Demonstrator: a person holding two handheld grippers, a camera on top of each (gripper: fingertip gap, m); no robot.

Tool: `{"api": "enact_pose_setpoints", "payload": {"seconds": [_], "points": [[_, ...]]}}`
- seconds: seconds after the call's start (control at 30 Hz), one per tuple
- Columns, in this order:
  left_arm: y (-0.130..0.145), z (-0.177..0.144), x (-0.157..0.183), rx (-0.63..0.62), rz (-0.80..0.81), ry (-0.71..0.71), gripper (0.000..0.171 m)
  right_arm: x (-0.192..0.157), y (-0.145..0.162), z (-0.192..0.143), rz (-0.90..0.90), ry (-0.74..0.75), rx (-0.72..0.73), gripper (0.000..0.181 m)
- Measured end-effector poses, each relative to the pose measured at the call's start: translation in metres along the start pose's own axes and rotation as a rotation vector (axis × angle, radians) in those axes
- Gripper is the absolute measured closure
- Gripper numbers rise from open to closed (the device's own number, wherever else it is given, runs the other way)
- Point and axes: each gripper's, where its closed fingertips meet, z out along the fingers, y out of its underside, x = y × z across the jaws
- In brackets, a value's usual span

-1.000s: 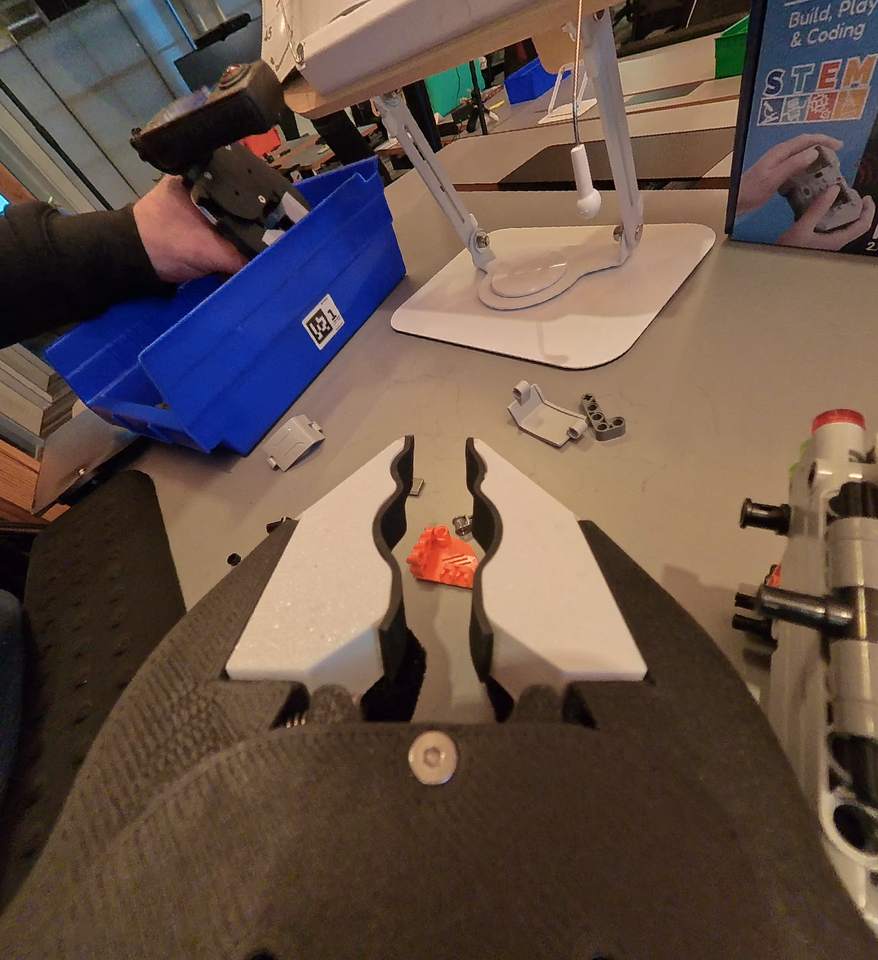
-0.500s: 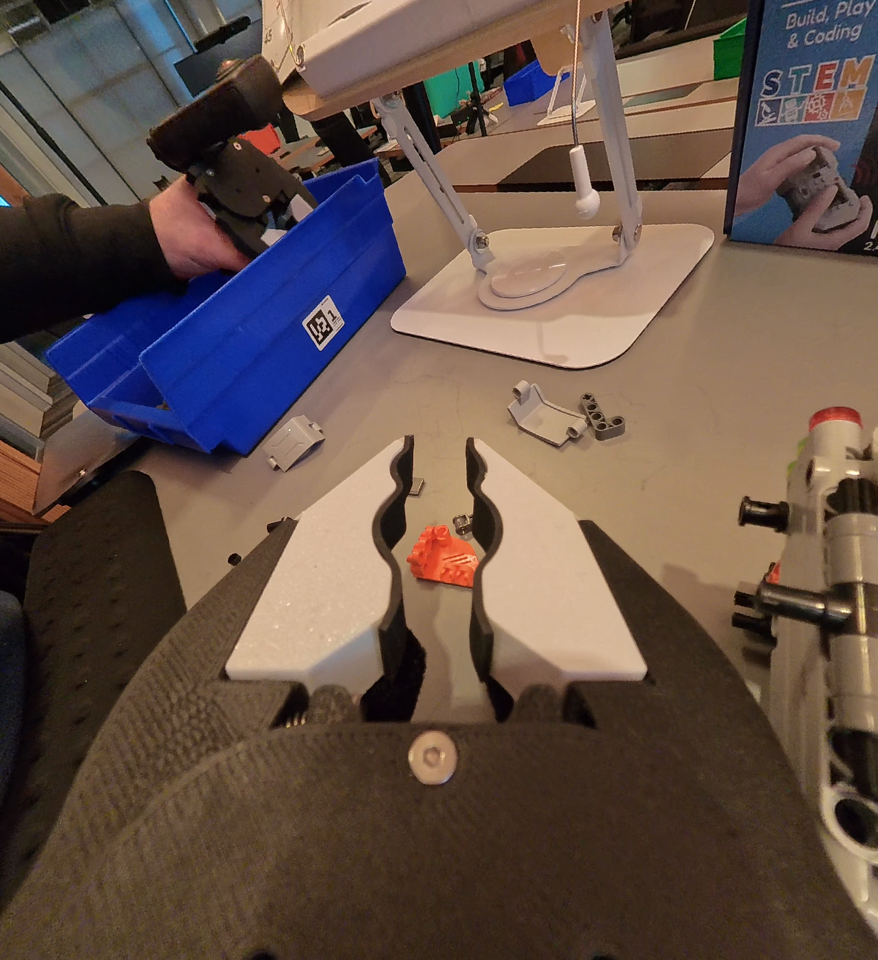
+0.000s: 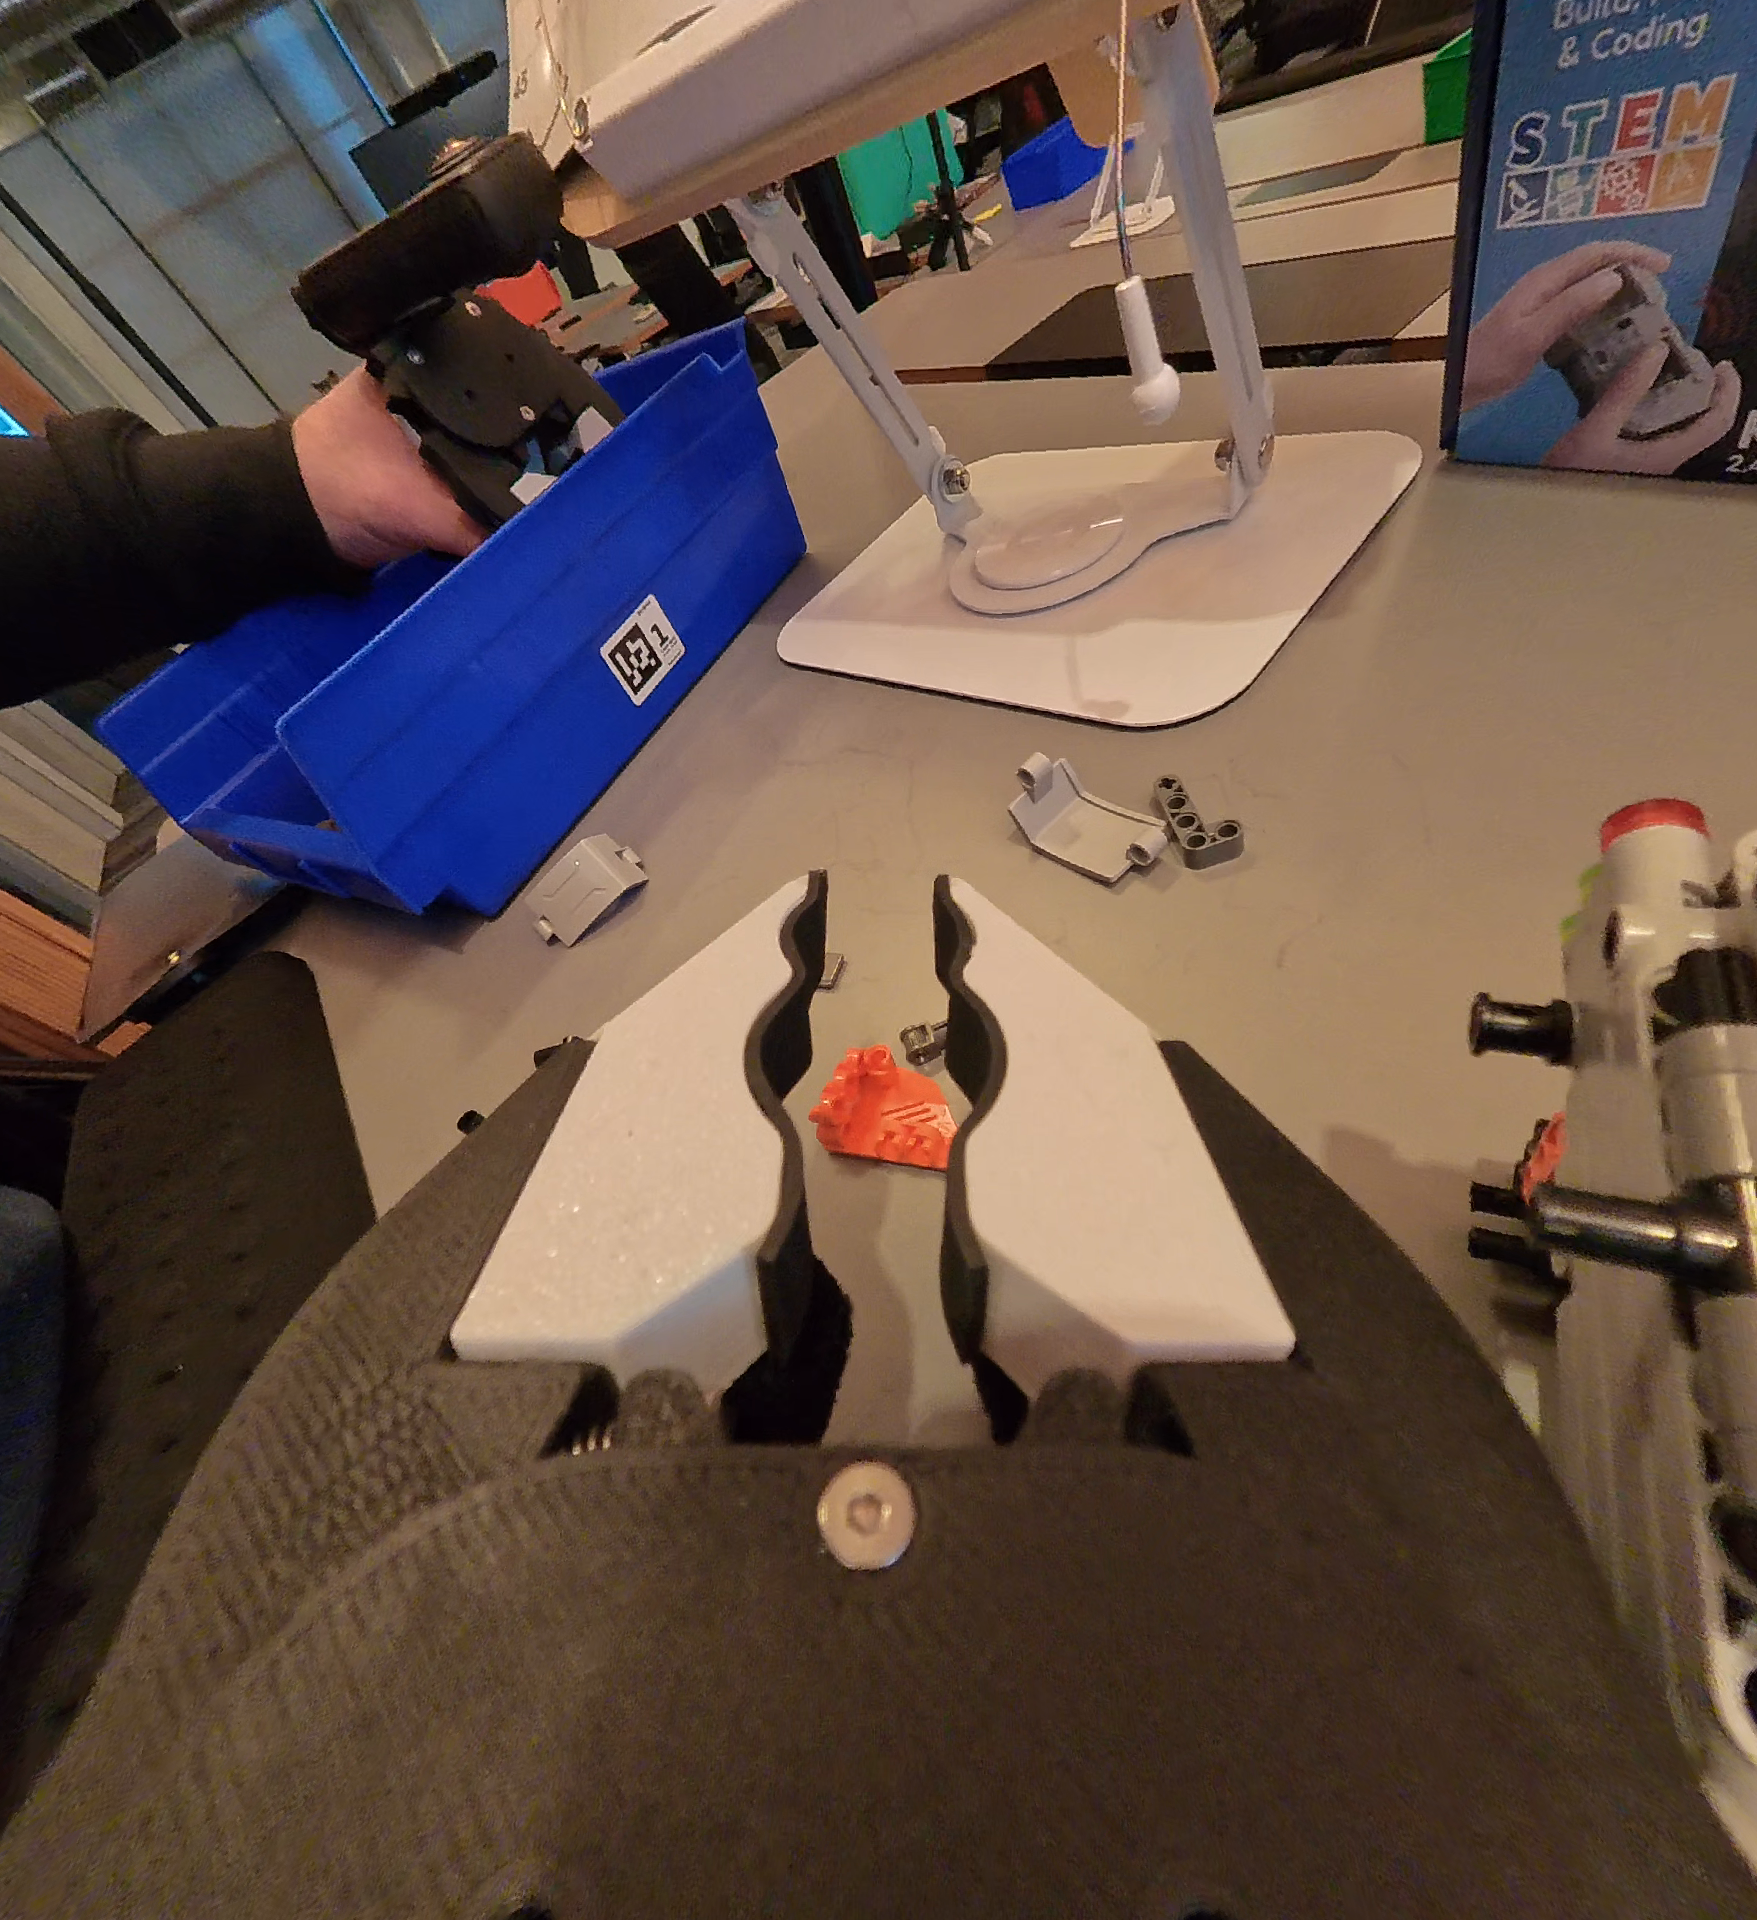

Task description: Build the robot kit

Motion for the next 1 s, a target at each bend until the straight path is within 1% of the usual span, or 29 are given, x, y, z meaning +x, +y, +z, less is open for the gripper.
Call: {"api": "enact_pose_setpoints", "payload": {"seconds": [0.03, 0.13, 0.23, 0.27, 0.43, 0.5, 0.57, 0.6, 0.7, 0.77, 0.83, 0.93, 1.0], "points": [[-0.001, 0.000, 0.001, 0.008, -0.001, 0.005, 0.147, 0.000, 0.000, 0.000, 0.000, 0.000, 0.000, 0.164], [-0.004, 0.001, 0.005, 0.020, 0.031, 0.017, 0.146, 0.000, 0.000, 0.000, -0.001, 0.000, 0.001, 0.164], [-0.005, 0.002, 0.007, 0.006, 0.035, 0.023, 0.151, 0.000, 0.000, 0.000, -0.003, 0.001, 0.001, 0.164], [-0.004, 0.002, 0.007, 0.000, 0.036, 0.021, 0.157, 0.000, 0.000, 0.000, -0.003, 0.002, 0.002, 0.164], [0.000, 0.001, 0.007, -0.008, 0.018, 0.026, 0.158, 0.000, 0.000, 0.000, -0.003, 0.001, 0.002, 0.164], [0.002, -0.001, 0.008, -0.019, 0.025, 0.024, 0.164, 0.000, -0.001, 0.000, -0.004, 0.002, 0.003, 0.164], [0.000, -0.005, 0.010, -0.003, 0.032, 0.017, 0.171, 0.000, -0.001, 0.000, -0.005, 0.000, 0.004, 0.164], [-0.003, -0.010, 0.010, 0.011, 0.042, 0.010, 0.171, 0.000, -0.001, 0.000, -0.006, 0.000, 0.004, 0.164], [0.000, -0.018, 0.015, -0.008, 0.099, -0.005, 0.171, -0.002, -0.001, 0.000, -0.009, -0.004, 0.005, 0.164], [0.003, -0.019, 0.017, -0.022, 0.098, -0.013, 0.171, -0.002, -0.002, 0.000, -0.010, -0.007, 0.006, 0.164], [0.008, -0.018, 0.013, -0.044, 0.096, -0.042, 0.171, -0.003, -0.002, 0.000, -0.011, -0.008, 0.008, 0.164], [0.007, -0.018, 0.002, -0.016, 0.008, -0.056, 0.155, -0.003, -0.002, -0.001, -0.012, -0.007, 0.011, 0.164], [0.007, -0.015, -0.004, -0.016, -0.039, -0.066, 0.151, -0.004, -0.002, -0.001, -0.015, -0.007, 0.011, 0.164]]}}
